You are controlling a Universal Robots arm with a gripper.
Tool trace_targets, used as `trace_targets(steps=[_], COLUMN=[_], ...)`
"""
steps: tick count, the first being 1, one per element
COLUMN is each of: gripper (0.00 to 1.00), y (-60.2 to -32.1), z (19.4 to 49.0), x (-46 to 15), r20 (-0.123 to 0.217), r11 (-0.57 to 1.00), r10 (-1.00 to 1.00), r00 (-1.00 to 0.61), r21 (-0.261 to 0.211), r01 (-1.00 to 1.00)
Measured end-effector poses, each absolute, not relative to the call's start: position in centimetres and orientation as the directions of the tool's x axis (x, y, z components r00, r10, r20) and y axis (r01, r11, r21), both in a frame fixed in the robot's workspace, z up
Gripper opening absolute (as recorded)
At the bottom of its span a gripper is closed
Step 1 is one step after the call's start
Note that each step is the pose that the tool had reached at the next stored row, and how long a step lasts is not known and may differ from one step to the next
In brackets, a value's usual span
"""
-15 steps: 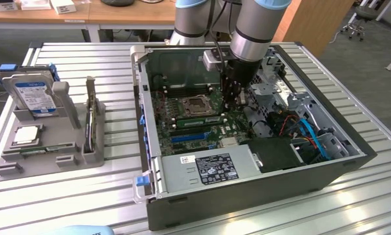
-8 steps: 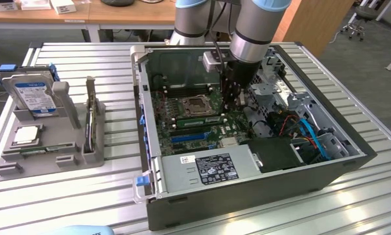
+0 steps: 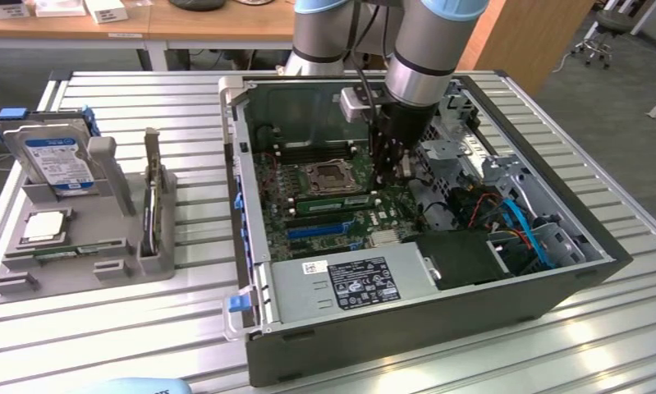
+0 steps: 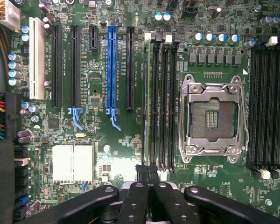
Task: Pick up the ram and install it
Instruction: 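Press down the ram until it locks into place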
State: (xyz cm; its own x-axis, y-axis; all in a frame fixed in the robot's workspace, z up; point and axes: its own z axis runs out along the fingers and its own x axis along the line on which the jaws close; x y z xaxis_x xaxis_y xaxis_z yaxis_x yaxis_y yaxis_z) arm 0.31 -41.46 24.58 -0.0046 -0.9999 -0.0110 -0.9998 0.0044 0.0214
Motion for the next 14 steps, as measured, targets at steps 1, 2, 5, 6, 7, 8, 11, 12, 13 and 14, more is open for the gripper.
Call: trace_targets(steps=[1,2,5,6,7,8,11,12,13,14], gripper=[0.10,0.10,0.10,0.10,0.10,0.10,0.10,0.10,0.10,0.10], y=[-41.46,-41.46,-41.42,-41.41,-41.40,-41.37,-41.31,-41.28,-41.25,-41.22], z=[24.56,24.54,24.50,24.50,24.50,24.50,24.50,24.50,24.50,24.50], x=[0.31,0.31,0.31,0.31,0.31,0.31,0.31,0.31,0.31,0.31], r20=[-0.011,-0.010,-0.010,-0.010,-0.010,-0.010,-0.010,-0.010,-0.009,-0.009], r11=[0.004,0.004,0.004,0.004,0.004,0.004,0.004,0.004,0.005,0.004], r10=[-1.000,-1.000,-1.000,-1.000,-1.000,-1.000,-1.000,-1.000,-1.000,-1.000], r00=[-0.005,-0.005,-0.005,-0.005,-0.005,-0.005,-0.005,-0.005,-0.005,-0.005], r21=[0.021,0.021,0.021,0.021,0.021,0.021,0.021,0.021,0.021,0.021], r01=[-1.000,-1.000,-1.000,-1.000,-1.000,-1.000,-1.000,-1.000,-1.000,-1.000])
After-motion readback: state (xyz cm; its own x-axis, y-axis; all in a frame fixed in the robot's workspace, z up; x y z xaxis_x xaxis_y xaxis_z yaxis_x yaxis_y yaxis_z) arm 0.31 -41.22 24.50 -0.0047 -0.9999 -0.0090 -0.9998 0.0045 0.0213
